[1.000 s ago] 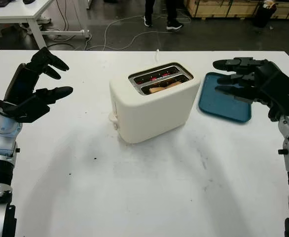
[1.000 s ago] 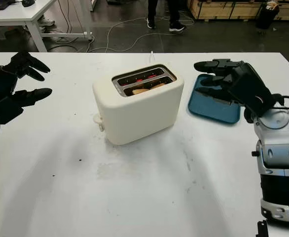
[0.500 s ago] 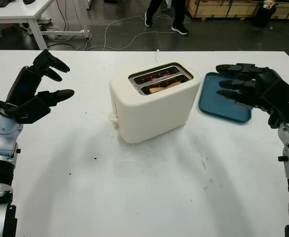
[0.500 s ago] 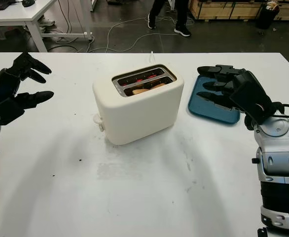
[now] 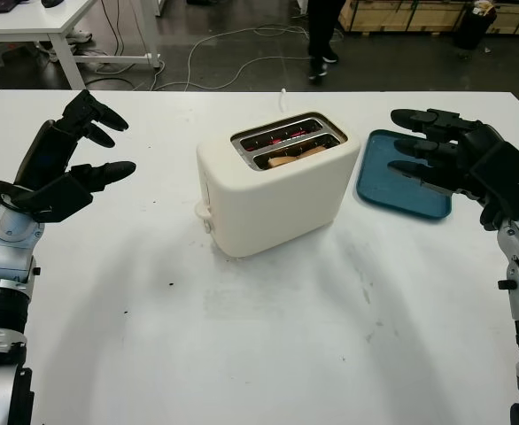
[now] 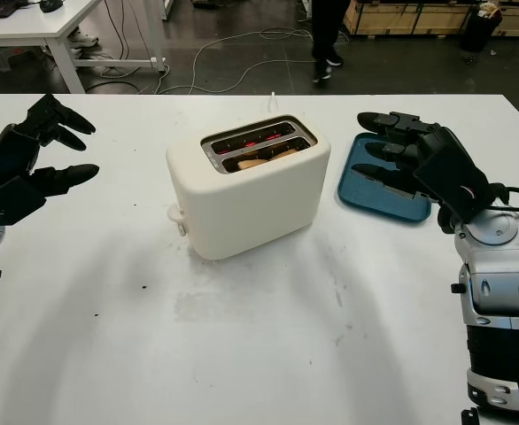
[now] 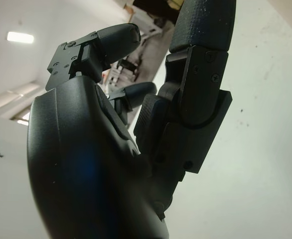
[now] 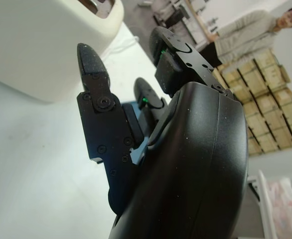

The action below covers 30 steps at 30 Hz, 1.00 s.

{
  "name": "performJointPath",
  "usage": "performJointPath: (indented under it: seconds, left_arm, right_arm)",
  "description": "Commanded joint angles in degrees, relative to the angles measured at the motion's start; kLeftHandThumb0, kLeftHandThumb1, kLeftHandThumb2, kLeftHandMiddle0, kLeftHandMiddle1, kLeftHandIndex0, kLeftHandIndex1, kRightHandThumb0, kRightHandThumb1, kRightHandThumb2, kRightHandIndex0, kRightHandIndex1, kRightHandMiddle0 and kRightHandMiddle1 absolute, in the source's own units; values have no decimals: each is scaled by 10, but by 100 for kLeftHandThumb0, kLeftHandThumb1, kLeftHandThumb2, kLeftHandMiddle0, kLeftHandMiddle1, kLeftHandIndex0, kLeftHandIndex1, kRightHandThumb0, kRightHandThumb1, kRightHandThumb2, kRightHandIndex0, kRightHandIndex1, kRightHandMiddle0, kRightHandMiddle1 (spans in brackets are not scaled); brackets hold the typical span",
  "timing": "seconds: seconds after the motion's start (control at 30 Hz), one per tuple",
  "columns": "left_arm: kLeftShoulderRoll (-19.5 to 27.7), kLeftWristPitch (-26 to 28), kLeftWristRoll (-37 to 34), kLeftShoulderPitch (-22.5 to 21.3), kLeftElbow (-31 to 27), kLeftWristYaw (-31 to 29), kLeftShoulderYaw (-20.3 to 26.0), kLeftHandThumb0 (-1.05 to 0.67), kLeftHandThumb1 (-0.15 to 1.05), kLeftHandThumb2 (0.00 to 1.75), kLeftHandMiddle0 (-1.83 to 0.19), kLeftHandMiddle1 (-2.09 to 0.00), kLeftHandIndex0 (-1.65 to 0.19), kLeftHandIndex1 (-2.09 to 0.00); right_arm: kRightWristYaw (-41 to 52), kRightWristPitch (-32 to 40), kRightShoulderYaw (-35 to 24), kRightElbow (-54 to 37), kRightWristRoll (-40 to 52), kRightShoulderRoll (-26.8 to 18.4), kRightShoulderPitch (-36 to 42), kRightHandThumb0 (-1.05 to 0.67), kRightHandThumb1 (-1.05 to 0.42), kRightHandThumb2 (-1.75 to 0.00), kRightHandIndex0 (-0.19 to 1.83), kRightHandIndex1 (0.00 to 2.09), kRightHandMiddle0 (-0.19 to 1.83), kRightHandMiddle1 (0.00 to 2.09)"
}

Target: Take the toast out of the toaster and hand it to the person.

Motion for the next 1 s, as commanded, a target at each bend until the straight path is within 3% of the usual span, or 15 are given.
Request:
performJointPath:
  seconds: [0.0, 0.97]
  left_arm:
    - [4, -2, 3, 3, -4, 2, 0, -105, 92, 20, -14, -162, -8, -156]
    - [3, -4, -3, 4, -6, 2, 4, -105, 92, 18, -16, -160, -9, -154]
  right_arm:
    - [-3, 7, -2, -13, 4, 3, -9, -40, -88, 0, 49, 11, 50, 0]
    - [0, -3, 3, -5, 5, 7, -15, -38, -87, 0, 52, 6, 51, 0]
